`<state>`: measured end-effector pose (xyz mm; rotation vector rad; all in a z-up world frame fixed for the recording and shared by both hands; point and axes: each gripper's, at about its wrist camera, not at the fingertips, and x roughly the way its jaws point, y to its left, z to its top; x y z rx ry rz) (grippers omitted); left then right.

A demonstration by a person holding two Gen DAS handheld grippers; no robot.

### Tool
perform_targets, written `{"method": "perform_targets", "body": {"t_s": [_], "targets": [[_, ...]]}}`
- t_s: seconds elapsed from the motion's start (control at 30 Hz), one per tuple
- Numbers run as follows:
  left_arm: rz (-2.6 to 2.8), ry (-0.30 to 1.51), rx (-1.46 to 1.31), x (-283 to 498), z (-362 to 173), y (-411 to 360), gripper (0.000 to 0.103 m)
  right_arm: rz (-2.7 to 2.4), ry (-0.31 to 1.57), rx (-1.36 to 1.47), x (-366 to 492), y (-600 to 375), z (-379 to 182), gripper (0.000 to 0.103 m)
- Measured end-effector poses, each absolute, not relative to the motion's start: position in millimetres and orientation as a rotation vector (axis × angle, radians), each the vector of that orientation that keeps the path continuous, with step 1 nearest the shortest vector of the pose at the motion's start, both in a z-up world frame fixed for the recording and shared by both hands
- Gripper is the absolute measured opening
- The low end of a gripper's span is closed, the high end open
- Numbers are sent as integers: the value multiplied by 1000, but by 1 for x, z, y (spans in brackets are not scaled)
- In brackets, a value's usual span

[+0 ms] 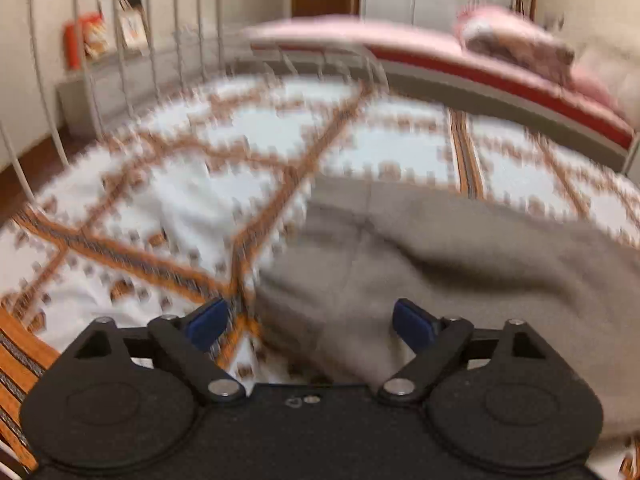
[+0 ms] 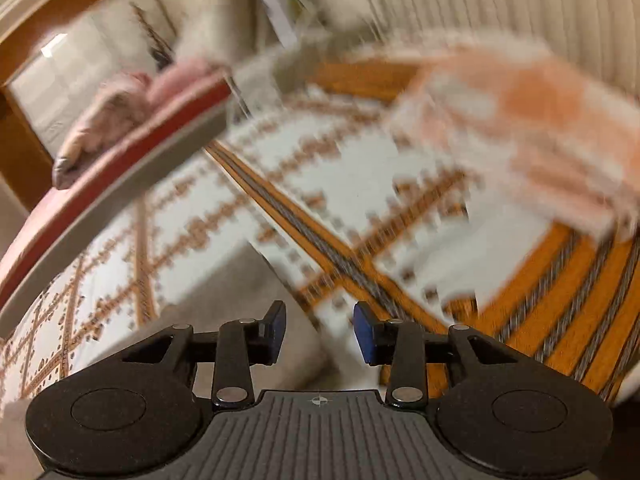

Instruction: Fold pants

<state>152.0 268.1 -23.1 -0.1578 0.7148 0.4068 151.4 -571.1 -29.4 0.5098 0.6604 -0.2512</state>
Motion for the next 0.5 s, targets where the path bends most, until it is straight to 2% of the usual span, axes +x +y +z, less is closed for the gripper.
{"method": "perform_targets", "body": {"t_s": [0.1,0.2,0.37,0.47,0.5], "targets": [[336,620,-132,161,-10,244,84,-123,613,417,161,-535,-13,38],[194,600,-54,185,-7,204,87,36,633,258,182,-477,-4,38],[-12,692,28,238,-26,143,86,178,689,159,214,-398,-10,38],[0,813,79,265,-53,133,87,194,726,147,225,-379,-17,38],[5,843,84,270,-62,136,90,184,735,148,227,-377,-19,38]]}}
